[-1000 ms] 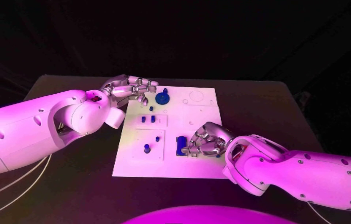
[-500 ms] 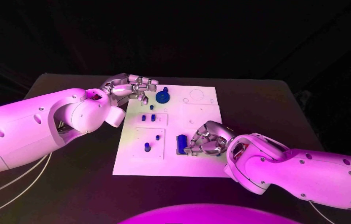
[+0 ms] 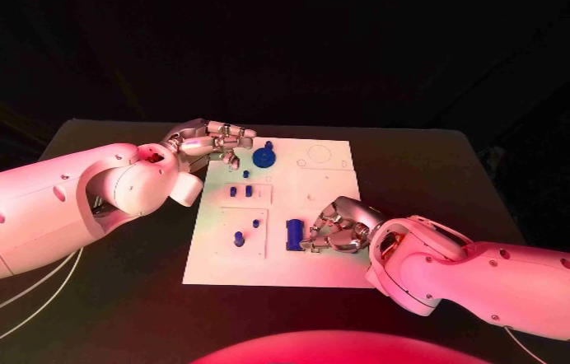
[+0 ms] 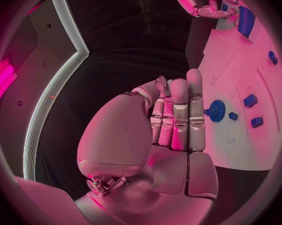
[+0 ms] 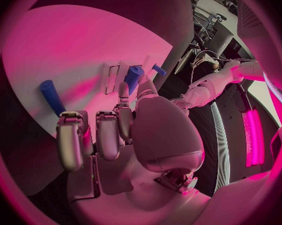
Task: Assemble the parts on the task board
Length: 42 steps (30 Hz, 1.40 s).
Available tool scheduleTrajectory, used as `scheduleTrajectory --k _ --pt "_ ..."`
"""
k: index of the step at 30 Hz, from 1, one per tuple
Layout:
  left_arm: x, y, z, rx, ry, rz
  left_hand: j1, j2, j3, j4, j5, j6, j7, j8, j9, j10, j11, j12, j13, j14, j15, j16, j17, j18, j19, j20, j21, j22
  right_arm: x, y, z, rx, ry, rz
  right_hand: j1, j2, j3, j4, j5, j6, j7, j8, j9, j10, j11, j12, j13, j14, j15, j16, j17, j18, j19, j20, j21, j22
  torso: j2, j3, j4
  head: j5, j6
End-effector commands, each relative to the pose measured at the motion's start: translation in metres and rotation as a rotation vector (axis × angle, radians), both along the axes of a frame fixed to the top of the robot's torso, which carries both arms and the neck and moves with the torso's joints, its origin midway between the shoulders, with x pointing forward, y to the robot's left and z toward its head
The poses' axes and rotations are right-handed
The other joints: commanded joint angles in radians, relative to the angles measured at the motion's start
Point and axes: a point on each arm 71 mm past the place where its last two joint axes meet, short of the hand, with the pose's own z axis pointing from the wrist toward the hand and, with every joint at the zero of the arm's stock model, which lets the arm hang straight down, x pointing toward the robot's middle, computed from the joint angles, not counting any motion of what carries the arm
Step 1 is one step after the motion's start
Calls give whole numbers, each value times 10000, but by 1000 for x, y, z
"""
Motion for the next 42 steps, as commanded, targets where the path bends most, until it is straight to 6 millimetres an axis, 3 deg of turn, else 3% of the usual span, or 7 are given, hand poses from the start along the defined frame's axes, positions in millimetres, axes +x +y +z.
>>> scheduleTrajectory --k 1,6,21,26,32,34,42 --pt "-1 -2 1 -68 -31 -181 -100 22 -61 -25 -8 -75 13 -21 -16 -52 -9 61 10 -78 -19 -50 -12 132 86 -1 -45 -12 -1 2 -1 -59 142 276 -257 -122 -119 31 -157 -75 -17 85 27 87 -27 -3 -673 693 -72 30 874 -165 820 -71 -58 2462 -2 -10 -6 2 -21" --pt "-1 -2 1 -67 -30 -181 -100 22 -61 -25 -8 -75 13 -21 -16 -52 -9 61 10 -78 -19 -50 -12 132 86 -1 -45 -12 -2 2 -1 -9 165 306 -396 -147 -285 142 -680 -109 -1 151 84 94 -10 -6 -656 693 -57 30 879 -166 821 -57 -56 2463 -2 -9 10 4 -27" --pt "-1 -2 1 -81 -61 -164 -101 39 -64 -28 -7 -90 18 -22 -24 -79 -5 81 12 -83 -14 -45 -22 132 96 2 -66 -25 2 -5 -2 -131 -21 77 -14 98 -168 -6 -508 -179 -37 209 142 81 -41 -50 -664 695 -81 31 884 -163 817 -67 -65 2460 -18 -2 5 11 16" --pt "-1 -2 2 -105 -130 -113 -101 40 -65 -28 -7 -90 18 -22 -24 -80 -5 82 12 -83 -14 -45 -23 132 96 2 -67 -26 4 -19 4 -154 -359 -90 200 212 -90 -99 -363 -349 9 118 110 -6 -13 -201 -772 677 -66 -17 809 -144 780 -66 -155 2434 -28 -1 -8 -11 45" --pt "0 -2 2 -144 -206 -54 -101 41 -66 -28 -7 -90 18 -21 -24 -81 -5 84 12 -83 -14 -44 -23 132 97 2 -68 -27 10 -51 22 -800 -1040 106 354 317 -60 -127 -33 -720 214 -292 -92 -153 149 -459 -951 650 59 -89 709 -128 743 20 -240 2410 -31 -14 -22 -160 97" --pt "0 -2 2 -155 -212 -68 -101 41 -66 -28 -7 -90 18 -21 -24 -81 -5 84 12 -83 -14 -44 -23 132 97 2 -68 -27 10 -61 25 -1147 -1257 108 334 313 -76 -110 -37 -716 226 -320 -108 -157 160 -473 -960 653 70 -81 725 -136 757 30 -205 2420 -40 -14 -42 -231 112" --pt "-1 -4 2 -178 -197 -142 -109 40 -72 -25 -8 -86 17 -18 -24 -79 -4 91 14 -86 -13 -47 -31 132 99 3 -71 -29 8 -83 27 -2194 -1806 -100 273 331 -117 -43 -84 -625 229 -378 -151 -122 173 -443 -926 668 90 -41 796 -160 804 57 -89 2453 -49 14 -135 -240 98"
